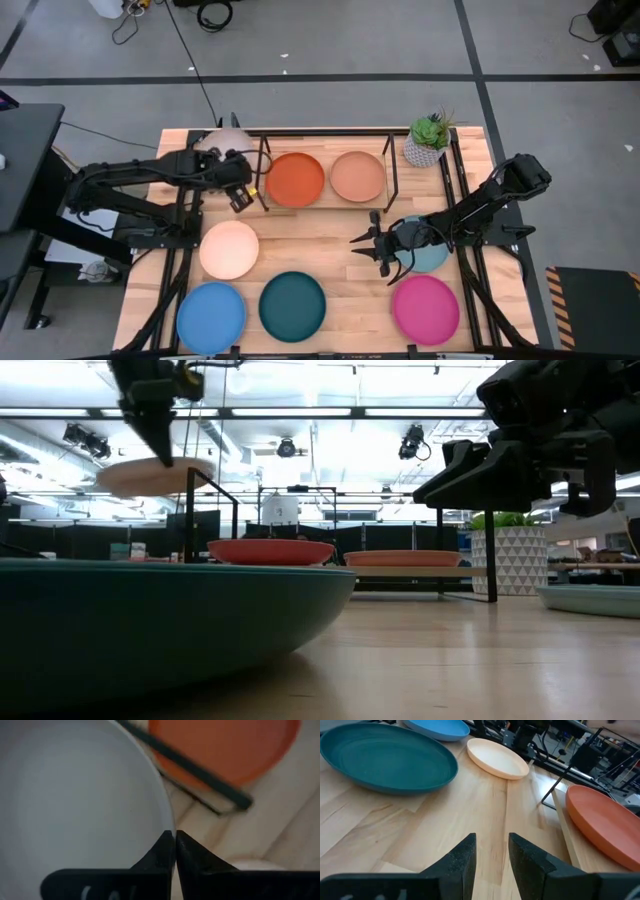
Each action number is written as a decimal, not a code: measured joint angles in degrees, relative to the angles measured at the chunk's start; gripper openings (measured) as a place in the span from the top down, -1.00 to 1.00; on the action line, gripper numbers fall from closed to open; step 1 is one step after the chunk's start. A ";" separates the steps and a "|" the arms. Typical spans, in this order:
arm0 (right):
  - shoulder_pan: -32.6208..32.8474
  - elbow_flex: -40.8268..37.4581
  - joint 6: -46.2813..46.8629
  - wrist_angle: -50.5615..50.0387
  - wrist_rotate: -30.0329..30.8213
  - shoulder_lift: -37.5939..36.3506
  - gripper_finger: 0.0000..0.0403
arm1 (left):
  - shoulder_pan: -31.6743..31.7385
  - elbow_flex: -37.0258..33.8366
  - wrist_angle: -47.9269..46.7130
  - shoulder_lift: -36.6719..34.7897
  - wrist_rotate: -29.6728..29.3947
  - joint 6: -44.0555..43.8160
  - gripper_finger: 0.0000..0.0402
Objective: Place and stack plates onto a shelf
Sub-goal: Stack the gray plate on top of the brown plate on the shelf
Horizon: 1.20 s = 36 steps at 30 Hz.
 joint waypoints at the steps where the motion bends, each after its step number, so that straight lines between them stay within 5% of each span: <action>1: 0.00 0.00 0.20 -0.08 0.00 0.00 0.40 | -0.29 0.05 2.24 0.00 -0.05 1.58 0.93; 11: -0.09 -0.02 3.13 -3.21 1.70 0.00 0.40 | -5.53 0.24 33.61 5.01 2.29 30.06 0.93; 16: 0.81 -0.04 4.96 -4.18 2.61 0.00 0.40 | -5.65 0.27 40.91 12.70 7.06 37.50 0.92; 26: 5.29 -0.02 6.50 -4.71 2.64 0.00 0.40 | -3.61 12.37 40.02 30.83 20.48 44.41 0.92; 36: 11.24 0.00 7.85 -5.56 2.41 0.00 0.40 | -1.17 27.14 28.94 43.84 24.62 55.86 0.92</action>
